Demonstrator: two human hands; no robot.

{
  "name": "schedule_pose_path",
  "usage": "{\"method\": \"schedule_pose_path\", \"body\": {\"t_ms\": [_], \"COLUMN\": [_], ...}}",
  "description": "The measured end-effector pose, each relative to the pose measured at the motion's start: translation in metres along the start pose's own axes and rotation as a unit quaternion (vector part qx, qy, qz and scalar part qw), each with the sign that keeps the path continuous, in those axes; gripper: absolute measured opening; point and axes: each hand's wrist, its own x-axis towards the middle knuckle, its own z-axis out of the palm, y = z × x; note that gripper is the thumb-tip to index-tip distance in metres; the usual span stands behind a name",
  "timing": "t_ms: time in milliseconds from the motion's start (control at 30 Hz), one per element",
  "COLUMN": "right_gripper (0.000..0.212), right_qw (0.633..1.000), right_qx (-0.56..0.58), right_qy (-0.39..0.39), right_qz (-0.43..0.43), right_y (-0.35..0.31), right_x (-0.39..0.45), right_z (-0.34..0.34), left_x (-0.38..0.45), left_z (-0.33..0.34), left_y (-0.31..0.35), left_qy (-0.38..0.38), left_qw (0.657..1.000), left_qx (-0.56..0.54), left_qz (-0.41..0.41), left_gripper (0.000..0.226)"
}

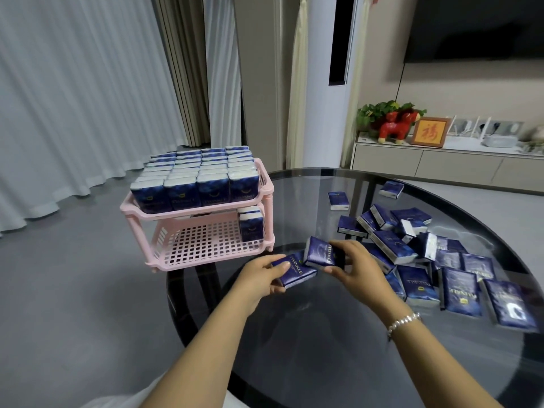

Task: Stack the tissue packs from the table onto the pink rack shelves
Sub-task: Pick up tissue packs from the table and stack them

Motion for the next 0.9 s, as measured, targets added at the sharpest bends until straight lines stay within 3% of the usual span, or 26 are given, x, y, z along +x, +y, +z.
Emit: {"method": "schedule_pose_path", "body": {"t_ms": [167, 300, 400, 500, 567, 667, 767, 900], "right_gripper": [0.056, 0.059, 0.062, 0.061, 0.057, 0.046, 0.042, 0.046], "right_qw": [0.989, 0.984, 0.984, 0.993, 0.995, 0.975, 0.952, 0.947], "right_qx": [-0.042, -0.038, -0.031, -0.023, -0.085, -0.198, -0.229, -0.263], "right_qy": [-0.126, -0.158, -0.160, -0.105, -0.031, 0.105, 0.198, 0.145], "right_qz": [-0.069, -0.073, -0.076, -0.048, -0.028, 0.006, 0.047, 0.117], "right_y": [-0.011, -0.008, -0.003, 0.005, 0.015, 0.036, 0.050, 0.058], "right_x": [-0.008, -0.009, -0.015, -0.022, -0.024, -0.023, -0.017, -0.001], "right_z": [-0.015, -0.018, -0.021, -0.025, -0.028, -0.032, -0.036, -0.044], "left_x": [-0.009, -0.013, -0.014, -0.013, -0.012, -0.009, -0.006, -0.003], "left_z": [0.011, 0.020, 0.027, 0.036, 0.042, 0.047, 0.048, 0.050], "left_y": [0.006, 0.004, 0.000, -0.003, -0.004, -0.007, -0.010, -0.011], "left_qy": [-0.064, -0.062, -0.062, -0.074, -0.067, -0.047, -0.028, -0.015], "left_qw": [0.998, 0.997, 0.997, 0.997, 0.997, 0.995, 0.995, 0.996], "left_qx": [-0.003, 0.040, 0.045, 0.005, -0.038, -0.080, -0.095, -0.091], "left_qz": [-0.008, 0.003, -0.004, -0.023, -0.028, -0.029, -0.022, -0.005], "left_gripper": [0.028, 0.039, 0.033, 0.024, 0.021, 0.022, 0.025, 0.028]}}
